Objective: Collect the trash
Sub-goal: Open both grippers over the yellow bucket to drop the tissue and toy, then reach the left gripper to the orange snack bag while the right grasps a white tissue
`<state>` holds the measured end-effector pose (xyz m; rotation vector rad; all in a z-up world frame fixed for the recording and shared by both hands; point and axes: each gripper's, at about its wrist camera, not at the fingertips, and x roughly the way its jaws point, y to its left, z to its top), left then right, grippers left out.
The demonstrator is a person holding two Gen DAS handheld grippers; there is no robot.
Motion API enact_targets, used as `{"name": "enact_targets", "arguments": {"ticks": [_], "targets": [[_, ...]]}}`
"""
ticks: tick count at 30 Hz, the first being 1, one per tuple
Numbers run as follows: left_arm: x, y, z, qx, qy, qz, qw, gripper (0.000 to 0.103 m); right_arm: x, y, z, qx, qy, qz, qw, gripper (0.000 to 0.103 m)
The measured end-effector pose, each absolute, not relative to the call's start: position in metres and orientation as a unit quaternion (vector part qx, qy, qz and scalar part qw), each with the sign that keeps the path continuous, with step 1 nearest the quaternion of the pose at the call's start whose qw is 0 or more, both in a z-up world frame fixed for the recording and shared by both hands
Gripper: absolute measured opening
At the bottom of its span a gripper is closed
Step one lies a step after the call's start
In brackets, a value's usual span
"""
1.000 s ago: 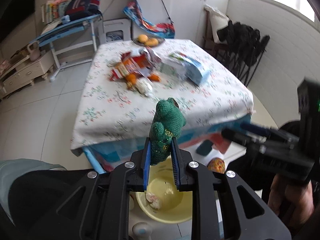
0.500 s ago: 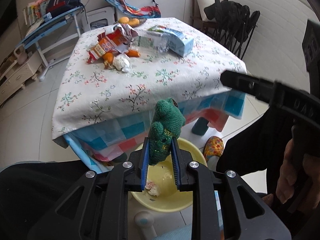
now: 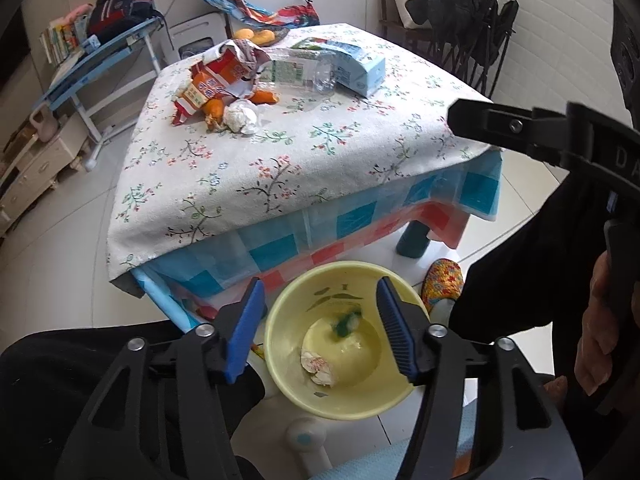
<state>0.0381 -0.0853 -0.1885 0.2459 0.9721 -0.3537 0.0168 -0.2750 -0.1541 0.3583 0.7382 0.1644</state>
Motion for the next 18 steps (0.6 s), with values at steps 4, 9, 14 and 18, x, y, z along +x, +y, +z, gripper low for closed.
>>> {"name": "enact_targets", "arguments": {"ticks": [4,9,14,18], "targets": [[0.042,-0.074,-0.181,0.094,0.447,-0.142,0.878,0.067,0.016,-0.275,-0.154,0.173,0.358,0.080,0.914,0.079],[0.055,-0.040,-0.171,0.023,0.432,-0.082,0.898,0.075,0.017,-0.271,-0.155,0.166,0.361,0.083,0.914,0.079],[0.063,-0.018,-0.174,-0.017,0.430,-0.036,0.902,0.077,0.019,-0.264,-0.157,0.156,0.364,0.089,0.914,0.079],[0.065,-0.013,-0.175,-0.028,0.425,-0.022,0.904,0.078,0.021,-0.257,-0.159,0.146,0.369,0.095,0.913,0.079]]}}
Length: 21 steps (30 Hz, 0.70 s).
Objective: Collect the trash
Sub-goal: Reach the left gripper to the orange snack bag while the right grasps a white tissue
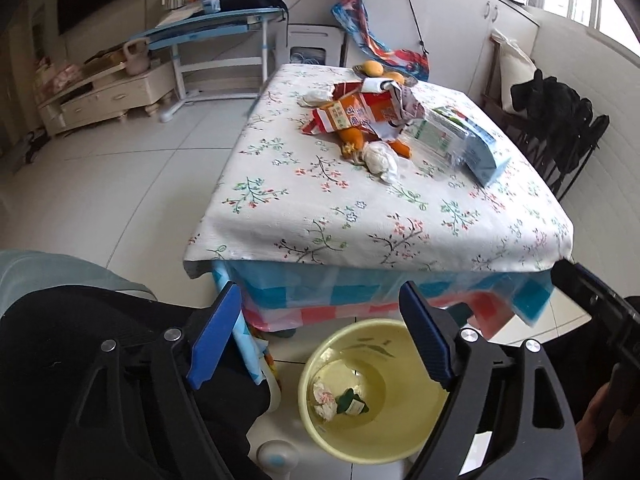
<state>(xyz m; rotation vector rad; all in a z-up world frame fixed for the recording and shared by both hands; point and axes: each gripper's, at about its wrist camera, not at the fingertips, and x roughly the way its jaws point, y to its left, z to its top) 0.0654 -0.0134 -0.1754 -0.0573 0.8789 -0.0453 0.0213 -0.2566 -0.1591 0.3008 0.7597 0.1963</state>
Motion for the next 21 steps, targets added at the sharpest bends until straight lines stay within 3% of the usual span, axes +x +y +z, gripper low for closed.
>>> {"name": "enact_targets", "arguments": {"ticks": [15,21], "targets": [[0.105,-0.004,-0.128,0.003,0.370,-0.031,0.929,0.086,0.073,-0.199,-0.154,0.105,0.374,0.158,0.908,0.079],[0.137,0.014,-0.121,-0.011,0.369,-0.024,0.929,0.086,0.118,-0.174,-0.170,0.086,0.395,0.163,0.900,0.071]]}}
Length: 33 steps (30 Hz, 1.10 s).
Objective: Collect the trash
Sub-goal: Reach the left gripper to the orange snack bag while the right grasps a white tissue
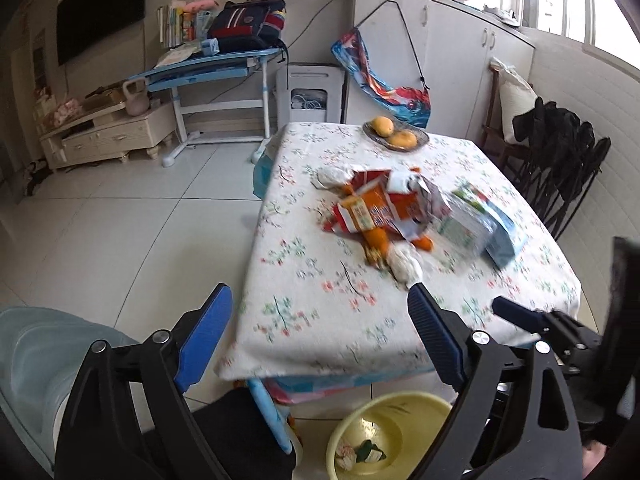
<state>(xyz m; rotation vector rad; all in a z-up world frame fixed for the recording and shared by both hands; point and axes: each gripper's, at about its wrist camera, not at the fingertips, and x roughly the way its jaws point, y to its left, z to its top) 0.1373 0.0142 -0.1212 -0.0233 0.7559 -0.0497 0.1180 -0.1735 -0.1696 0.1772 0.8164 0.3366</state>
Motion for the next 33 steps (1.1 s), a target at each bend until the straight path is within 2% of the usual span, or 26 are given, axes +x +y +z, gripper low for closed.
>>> {"name": "enact_targets", "arguments": {"ticks": [5,14,18,19,23,30,32,33], "targets": [[0.166,0.017,-0.122,0.005,0.379,-0.040,0.925,0.088,0.153,-0.162,-0.182,0.061,0.411,0.156,0.896,0.067],[0.233,0.006,-0.136,0.047,0.409,-0.085,0.907,0.089,0.192,-0.153,-0.196,0.037,0.429,0.148,0.890,0.053],[0.262,-0.009,-0.150,0.069,0.424,-0.115,0.896,0.089,0.195,-0.152,-0.195,0.025,0.436,0.147,0.888,0.026],[0.267,-0.012,-0.153,0.077,0.426,-0.118,0.894,0.089,0.194,-0.154,-0.195,0.025,0.441,0.150,0.884,0.023],[0.290,-0.029,-0.170,0.121,0.432,-0.133,0.884,0.089,0.184,-0.162,-0.192,0.021,0.457,0.160,0.875,0.021],[0.310,-0.051,-0.177,0.133,0.412,-0.171,0.885,0.089,0.153,-0.196,-0.191,0.064,0.477,0.165,0.861,0.021],[0.313,-0.058,-0.182,0.139,0.415,-0.179,0.881,0.084,0.150,-0.199,-0.190,0.073,0.475,0.165,0.861,0.021],[0.314,-0.061,-0.184,0.137,0.423,-0.189,0.876,0.066,0.149,-0.199,-0.190,0.075,0.474,0.166,0.862,0.021]]}}
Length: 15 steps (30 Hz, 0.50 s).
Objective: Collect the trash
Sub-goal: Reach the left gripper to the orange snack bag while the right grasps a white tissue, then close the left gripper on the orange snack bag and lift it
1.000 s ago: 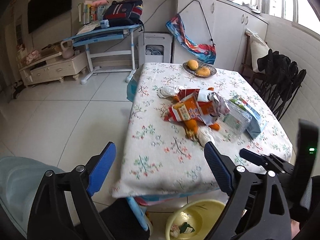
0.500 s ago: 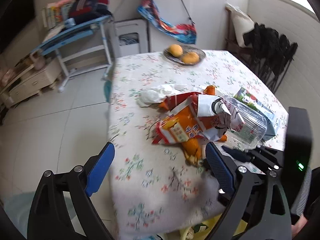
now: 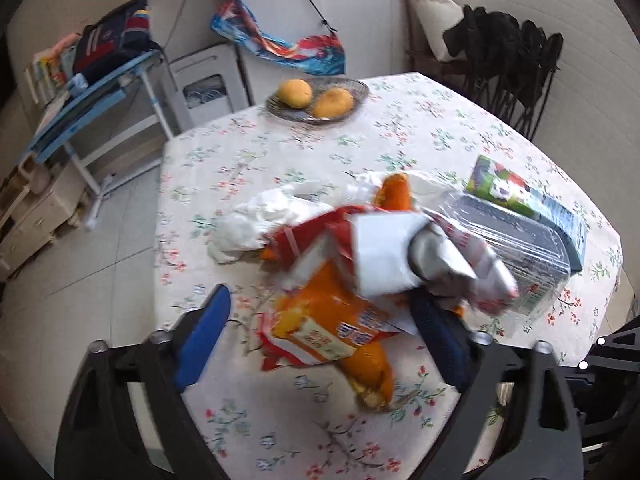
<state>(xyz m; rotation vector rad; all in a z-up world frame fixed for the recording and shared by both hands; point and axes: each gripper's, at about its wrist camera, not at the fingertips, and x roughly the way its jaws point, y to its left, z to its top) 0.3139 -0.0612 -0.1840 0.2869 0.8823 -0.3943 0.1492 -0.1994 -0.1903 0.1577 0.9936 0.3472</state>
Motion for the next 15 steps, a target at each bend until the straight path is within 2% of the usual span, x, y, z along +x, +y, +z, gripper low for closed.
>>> {"name": "enact_targets", "arguments": {"ticks": [1,2,6,7,12,15], "targets": [[0.314,-0.064,-0.185,0.140,0.429,-0.191,0.872,0.045,0.149,-0.199,-0.190,0.076,0.472,0.166,0.863,0.021],[0.314,-0.065,-0.185,0.146,0.428,-0.185,0.873,0.038,0.149,-0.199,-0.190,0.076,0.470,0.167,0.863,0.021],[0.313,-0.055,-0.177,0.126,0.421,-0.170,0.882,0.023,0.150,-0.202,-0.191,0.091,0.465,0.170,0.864,0.021],[0.312,-0.050,-0.173,0.116,0.416,-0.166,0.887,0.010,0.149,-0.203,-0.191,0.095,0.464,0.171,0.864,0.021],[0.301,-0.031,-0.152,0.081,0.392,-0.149,0.904,0.001,0.148,-0.206,-0.190,0.107,0.460,0.173,0.864,0.021],[0.297,-0.026,-0.147,0.073,0.383,-0.142,0.910,0.001,0.146,-0.205,-0.190,0.107,0.461,0.175,0.864,0.021]]}}
